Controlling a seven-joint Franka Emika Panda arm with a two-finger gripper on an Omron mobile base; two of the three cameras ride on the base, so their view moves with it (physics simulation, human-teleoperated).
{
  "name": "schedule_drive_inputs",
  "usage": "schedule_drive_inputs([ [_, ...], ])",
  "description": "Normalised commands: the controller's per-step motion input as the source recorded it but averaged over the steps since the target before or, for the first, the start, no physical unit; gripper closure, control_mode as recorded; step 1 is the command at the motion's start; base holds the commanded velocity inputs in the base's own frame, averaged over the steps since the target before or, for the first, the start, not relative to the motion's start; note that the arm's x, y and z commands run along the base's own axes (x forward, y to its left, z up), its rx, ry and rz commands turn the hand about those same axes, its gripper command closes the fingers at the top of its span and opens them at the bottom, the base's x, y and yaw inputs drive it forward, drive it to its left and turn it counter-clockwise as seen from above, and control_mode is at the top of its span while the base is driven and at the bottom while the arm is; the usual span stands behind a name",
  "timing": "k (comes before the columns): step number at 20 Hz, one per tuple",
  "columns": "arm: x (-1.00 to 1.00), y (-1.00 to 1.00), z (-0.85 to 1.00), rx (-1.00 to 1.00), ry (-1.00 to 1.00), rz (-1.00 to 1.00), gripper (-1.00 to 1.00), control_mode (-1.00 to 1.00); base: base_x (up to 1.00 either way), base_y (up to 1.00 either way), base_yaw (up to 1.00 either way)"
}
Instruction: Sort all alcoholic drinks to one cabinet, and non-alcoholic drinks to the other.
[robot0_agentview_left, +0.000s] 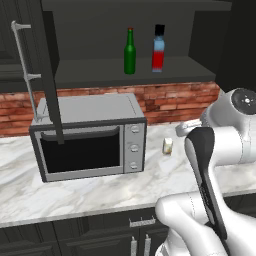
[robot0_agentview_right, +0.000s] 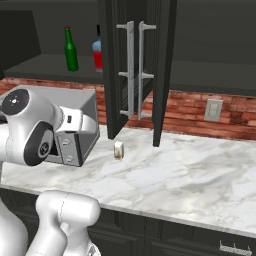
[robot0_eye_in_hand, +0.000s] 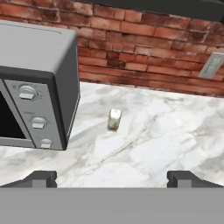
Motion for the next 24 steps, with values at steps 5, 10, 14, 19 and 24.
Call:
schedule_drive_inputs([
  [5,0.26,0.0,-0.23,0.0,0.0,0.03,-1.0,-1.0,0.0,0.0,0.0],
  [10,0.19,-0.04,-0.1,0.03,0.04,0.01,-1.0,-1.0,0.0,0.0,0.0],
  [14,0.18,-0.1,-0.03,0.08,0.11,0.0,-1.0,-1.0,0.0,0.0,0.0],
  [19,0.19,-0.1,-0.09,0.06,0.1,0.0,-1.0,-1.0,0.0,0.0,0.0],
  [24,0.23,-0.02,-0.22,0.01,0.04,0.0,-1.0,-1.0,0.0,0.0,0.0],
])
